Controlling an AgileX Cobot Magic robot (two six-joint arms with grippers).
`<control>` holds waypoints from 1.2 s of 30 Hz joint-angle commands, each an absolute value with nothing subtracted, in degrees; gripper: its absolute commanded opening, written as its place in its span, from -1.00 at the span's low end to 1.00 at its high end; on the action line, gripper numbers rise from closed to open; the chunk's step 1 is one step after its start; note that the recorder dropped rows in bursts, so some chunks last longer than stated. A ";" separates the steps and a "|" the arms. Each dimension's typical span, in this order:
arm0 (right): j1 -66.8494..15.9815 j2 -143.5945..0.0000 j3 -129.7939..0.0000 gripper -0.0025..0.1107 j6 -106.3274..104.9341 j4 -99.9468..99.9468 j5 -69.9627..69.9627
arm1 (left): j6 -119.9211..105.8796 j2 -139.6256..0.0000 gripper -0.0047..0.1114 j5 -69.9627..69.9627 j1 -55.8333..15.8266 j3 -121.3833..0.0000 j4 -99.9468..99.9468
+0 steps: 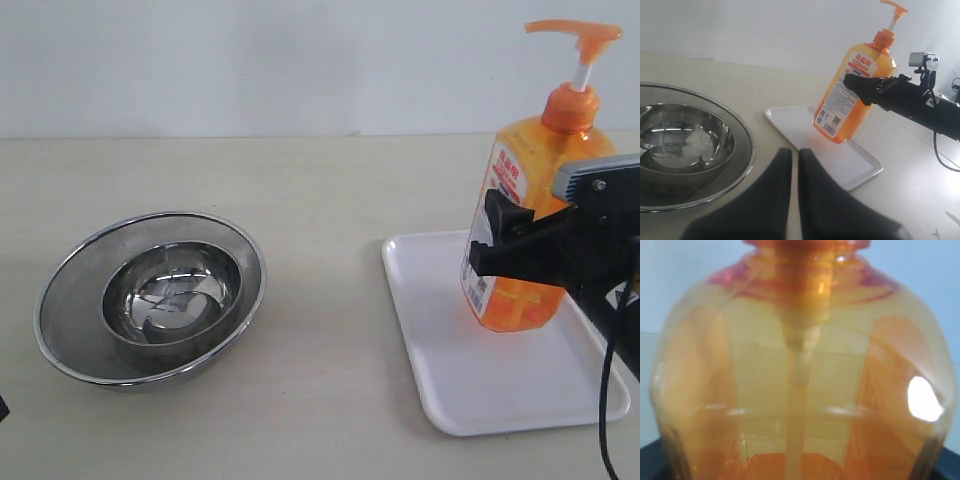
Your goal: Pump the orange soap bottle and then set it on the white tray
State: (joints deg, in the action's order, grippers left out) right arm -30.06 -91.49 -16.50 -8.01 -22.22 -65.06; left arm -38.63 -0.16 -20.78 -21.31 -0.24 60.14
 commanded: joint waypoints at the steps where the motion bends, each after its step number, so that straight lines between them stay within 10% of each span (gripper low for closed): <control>1: -29.84 -90.39 -16.78 -0.96 -7.52 -20.26 -69.96 | -39.05 0.00 -0.84 -20.95 -21.17 0.00 60.52; 36: -33.46 -96.72 -20.67 -0.96 -9.48 -26.56 -69.96 | -39.05 0.00 -0.84 -21.05 -21.17 0.00 60.52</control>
State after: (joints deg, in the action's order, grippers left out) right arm -33.19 -97.37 -20.05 -7.27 -24.17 -65.40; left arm -38.63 -0.16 -20.78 -21.31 -0.24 60.14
